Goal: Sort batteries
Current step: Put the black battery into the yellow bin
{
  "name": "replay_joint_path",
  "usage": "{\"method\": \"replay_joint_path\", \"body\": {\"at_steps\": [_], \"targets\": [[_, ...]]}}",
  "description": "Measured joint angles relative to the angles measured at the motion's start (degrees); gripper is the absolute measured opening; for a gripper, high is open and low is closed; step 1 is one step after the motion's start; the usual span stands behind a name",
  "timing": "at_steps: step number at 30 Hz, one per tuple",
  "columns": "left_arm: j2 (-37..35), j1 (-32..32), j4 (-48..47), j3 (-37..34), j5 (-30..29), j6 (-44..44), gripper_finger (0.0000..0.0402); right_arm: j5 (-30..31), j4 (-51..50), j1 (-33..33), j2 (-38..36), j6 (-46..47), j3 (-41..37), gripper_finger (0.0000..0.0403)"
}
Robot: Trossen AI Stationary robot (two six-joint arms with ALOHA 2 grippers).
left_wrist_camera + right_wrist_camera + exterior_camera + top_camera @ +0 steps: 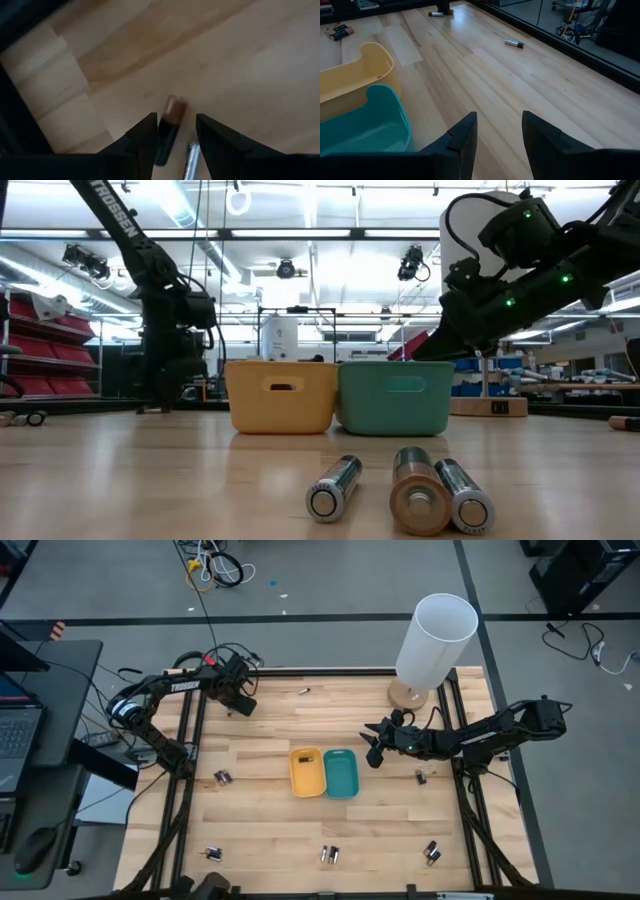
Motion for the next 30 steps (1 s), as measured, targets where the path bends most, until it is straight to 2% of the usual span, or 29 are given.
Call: {"method": "replay_joint_path", "body": {"at_steps": [6,16,23,30], "targets": [[0.0,0.0,0.5,0.0,-0.1,0.0,0.0143,0.0,-0.1,0.0,0.0,-0.1,0.0,0.0142],[2.6,-1.1,1.6,0.2,0.9,2.0,0.0083,0.0,0.0,0.0,0.0,-0.1,0.0,0.0142],[2.8,-1.5,1.8,0.4,1.7,2.0,0.0077,0.0,0.0,0.0,0.0,-0.1,0.0,0.0142],[2.6,-1.9,-4.0,3.2,5.0,3.7,0.0077,0.0,-1.2,0.0,0.0,0.5,0.0,0.0142]]}}
